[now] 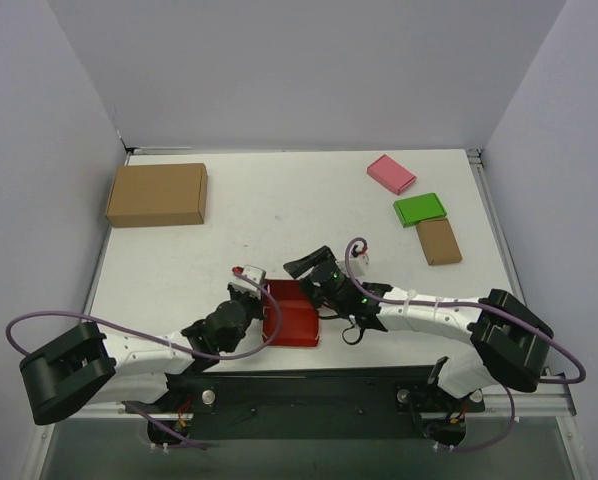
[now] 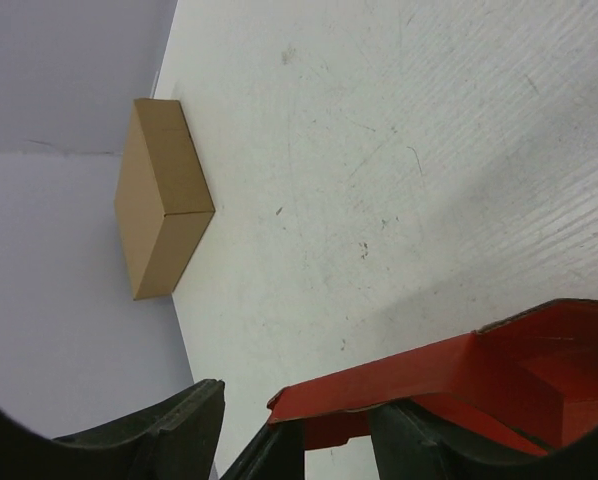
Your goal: Fold the paper box
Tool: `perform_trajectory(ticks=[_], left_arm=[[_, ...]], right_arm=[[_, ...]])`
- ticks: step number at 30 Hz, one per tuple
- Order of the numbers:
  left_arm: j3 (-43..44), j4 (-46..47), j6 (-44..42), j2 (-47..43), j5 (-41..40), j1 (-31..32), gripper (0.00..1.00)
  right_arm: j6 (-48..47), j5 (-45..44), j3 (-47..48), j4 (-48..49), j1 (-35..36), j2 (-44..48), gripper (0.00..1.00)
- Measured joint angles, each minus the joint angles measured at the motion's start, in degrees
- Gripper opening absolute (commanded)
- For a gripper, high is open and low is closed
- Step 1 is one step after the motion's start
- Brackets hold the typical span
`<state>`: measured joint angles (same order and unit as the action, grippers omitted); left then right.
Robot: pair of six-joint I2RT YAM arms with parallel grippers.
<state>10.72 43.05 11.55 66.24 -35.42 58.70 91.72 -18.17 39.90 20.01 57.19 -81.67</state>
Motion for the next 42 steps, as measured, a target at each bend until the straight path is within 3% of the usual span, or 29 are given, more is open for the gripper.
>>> perform_trajectory(ticks=[10, 18, 22, 23, 26, 30, 33, 37, 42], left_arm=[[0.0, 2.6, -0.6, 2.9, -4.7, 3.5, 0.00], [0.0, 3.5, -0.7, 4.7, -5.0, 4.0, 0.00], [0.0, 1.3, -0.8, 3.6, -4.3, 4.2, 0.22], [0.0, 0.4, -0.9, 2.8, -3.9, 4.2, 0.34], [0.0, -2.5, -1.0, -0.4, -2.4, 4.2, 0.54], [0.2, -6.3, -1.3, -7.3, 0.6, 4.2, 0.70], [0.4, -10.2, -1.2, -13.4, 3.9, 3.6, 0.77], [0.6, -15.3, 0.1, -20.4, 9.5, 0.1, 0.79], [1.1, -22.1, 4.5, -23.6, 17.0, -9.6, 0.79]], right_arm=[[1.7, 0.0, -1.5, 1.1, -1.1, -2.0, 0.47], [2.4, 0.0, -3.2, 2.9, -1.4, -3.5, 0.14], [3.2, 0.0, -3.4, 4.5, -1.4, -3.5, 0.03], [3.2, 0.0, -3.4, 4.9, -1.6, -3.5, 0.01], [3.2, 0.1, -3.6, 6.4, -1.7, -3.5, 0.00], [3.0, 0.1, -4.6, 7.7, -1.7, -3.5, 0.00], [2.5, 0.2, -5.8, 10.1, -1.7, -3.5, 0.00], [1.2, 0.4, -8.5, 15.0, -1.8, -3.5, 0.00], [-1.4, 1.1, -13.1, 24.0, -2.0, -3.5, 0.00]])
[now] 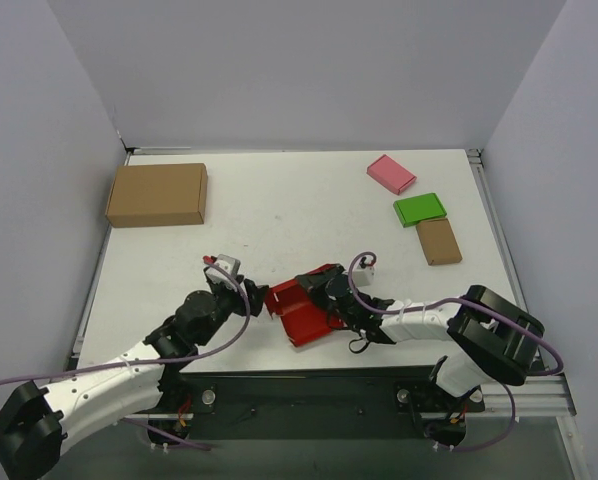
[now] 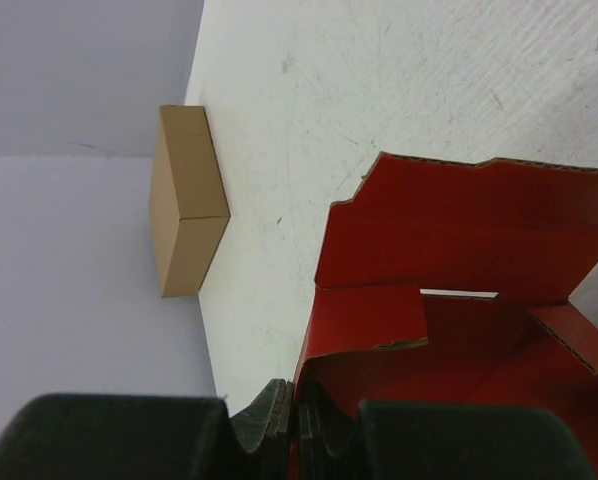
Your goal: Fold the paper box
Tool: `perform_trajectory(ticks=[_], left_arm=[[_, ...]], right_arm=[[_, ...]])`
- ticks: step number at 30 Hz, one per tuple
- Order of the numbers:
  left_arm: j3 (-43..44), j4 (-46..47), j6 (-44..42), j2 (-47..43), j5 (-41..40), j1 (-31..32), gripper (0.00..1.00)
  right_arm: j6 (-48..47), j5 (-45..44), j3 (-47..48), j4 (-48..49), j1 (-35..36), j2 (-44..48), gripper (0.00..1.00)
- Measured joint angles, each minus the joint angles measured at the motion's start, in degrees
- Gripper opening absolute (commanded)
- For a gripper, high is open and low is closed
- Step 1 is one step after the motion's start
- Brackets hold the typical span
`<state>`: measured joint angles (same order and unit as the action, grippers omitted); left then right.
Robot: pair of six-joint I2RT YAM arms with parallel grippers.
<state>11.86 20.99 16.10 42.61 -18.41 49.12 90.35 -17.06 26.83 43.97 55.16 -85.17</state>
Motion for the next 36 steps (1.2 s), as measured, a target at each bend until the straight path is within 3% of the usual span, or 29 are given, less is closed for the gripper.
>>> perform_trajectory(ticks=[8, 19, 25, 31, 36], left_arm=[[0.1, -8.1, 9.7, 4.8, 3.0, -10.0, 0.79], [1.3, -9.0, 12.7, 18.1, 8.0, -10.5, 0.73], [0.3, -2.8, 11.5, 18.7, 13.3, -10.4, 0.69], [-0.9, 5.0, 7.8, 21.1, 19.2, -10.4, 0.52], [-1.1, 9.9, 5.6, 24.2, 22.5, -10.4, 0.49]], right_arm=[[-3.3, 0.5, -2.2, 5.9, 0.0, 0.0, 0.00], [-4.2, 0.9, -3.0, 8.1, -0.1, 0.0, 0.00], [-4.5, 0.9, -3.0, 9.0, -0.1, -0.6, 0.00], [-4.5, 1.1, -3.0, 9.8, -0.4, -1.5, 0.00], [-4.6, 1.1, -3.0, 9.8, -0.4, -1.5, 0.00]])
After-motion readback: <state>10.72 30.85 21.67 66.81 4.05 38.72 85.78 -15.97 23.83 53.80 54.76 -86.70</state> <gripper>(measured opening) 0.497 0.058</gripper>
